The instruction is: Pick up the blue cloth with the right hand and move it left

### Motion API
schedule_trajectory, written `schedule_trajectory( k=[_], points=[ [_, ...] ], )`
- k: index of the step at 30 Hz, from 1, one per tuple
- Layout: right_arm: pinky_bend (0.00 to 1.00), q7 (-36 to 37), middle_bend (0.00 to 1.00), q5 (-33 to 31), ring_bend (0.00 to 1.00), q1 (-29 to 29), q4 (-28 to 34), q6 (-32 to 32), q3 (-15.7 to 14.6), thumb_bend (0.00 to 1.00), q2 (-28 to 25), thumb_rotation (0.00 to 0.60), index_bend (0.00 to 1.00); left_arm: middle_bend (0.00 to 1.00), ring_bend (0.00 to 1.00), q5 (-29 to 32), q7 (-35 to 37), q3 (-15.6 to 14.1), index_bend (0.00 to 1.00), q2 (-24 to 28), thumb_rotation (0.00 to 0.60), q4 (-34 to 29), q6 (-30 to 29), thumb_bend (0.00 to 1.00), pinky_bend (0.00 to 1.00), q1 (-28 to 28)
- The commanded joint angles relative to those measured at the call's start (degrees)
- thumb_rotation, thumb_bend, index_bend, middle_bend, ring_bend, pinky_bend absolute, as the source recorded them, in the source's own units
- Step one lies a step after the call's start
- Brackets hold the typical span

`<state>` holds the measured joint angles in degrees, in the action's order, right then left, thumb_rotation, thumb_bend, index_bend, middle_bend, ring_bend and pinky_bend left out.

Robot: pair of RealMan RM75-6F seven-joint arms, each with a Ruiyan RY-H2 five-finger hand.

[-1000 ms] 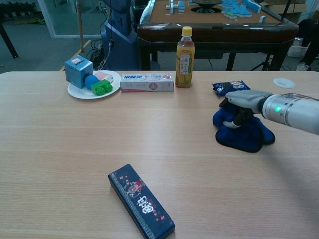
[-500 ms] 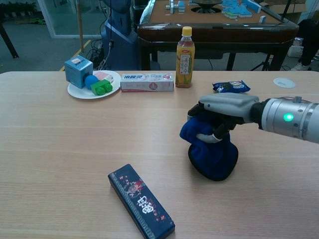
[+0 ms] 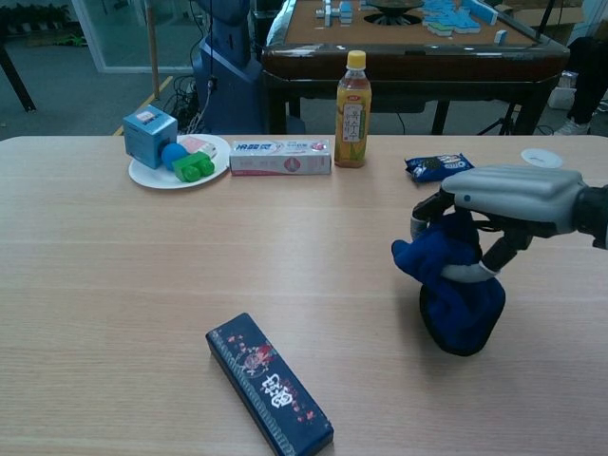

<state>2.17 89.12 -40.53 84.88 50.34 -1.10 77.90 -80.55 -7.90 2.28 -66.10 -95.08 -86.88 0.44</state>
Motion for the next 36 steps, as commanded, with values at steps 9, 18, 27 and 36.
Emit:
schedule_trajectory(
  k=[9, 18, 27, 36],
  points=[
    [0.21, -4.88, 0.08, 1.42, 0.08, 3.1, 3.53, 6.11, -0.42, 0.13, -3.4, 0.6, 0.0, 0.0, 0.01, -0.3, 0.11, 0.06, 0.06, 0.3, 0.6, -0.43, -0.47, 0.36, 0.0, 0.1],
    [0.21, -12.41, 0.1, -1.82, 0.08, 10.19, 5.9, 16.32, 0.68, 0.13, -6.84, 0.6, 0.0, 0.0, 0.01, -0.95, 0.92, 0.37, 0.06, 0.41, 0.6, -0.02, -0.64, 0.36, 0.0, -0.25],
    [0.21, -15.23, 0.12, -5.42, 0.08, 19.42, 8.04, 25.76, -0.38, 0.19, -11.69, 0.6, 0.0, 0.0, 0.01, -2.17, 1.73, 0.54, 0.06, -0.36, 0.6, 1.09, 0.17, 0.36, 0.0, -1.41],
    [0.21, -13.95, 0.15, -5.89, 0.08, 27.25, 7.75, 33.16, -1.72, 0.19, -13.07, 0.6, 0.0, 0.0, 0.01, -4.06, 1.83, 0.39, 0.06, -1.11, 0.6, 1.31, 0.32, 0.36, 0.0, -2.42]
  ],
)
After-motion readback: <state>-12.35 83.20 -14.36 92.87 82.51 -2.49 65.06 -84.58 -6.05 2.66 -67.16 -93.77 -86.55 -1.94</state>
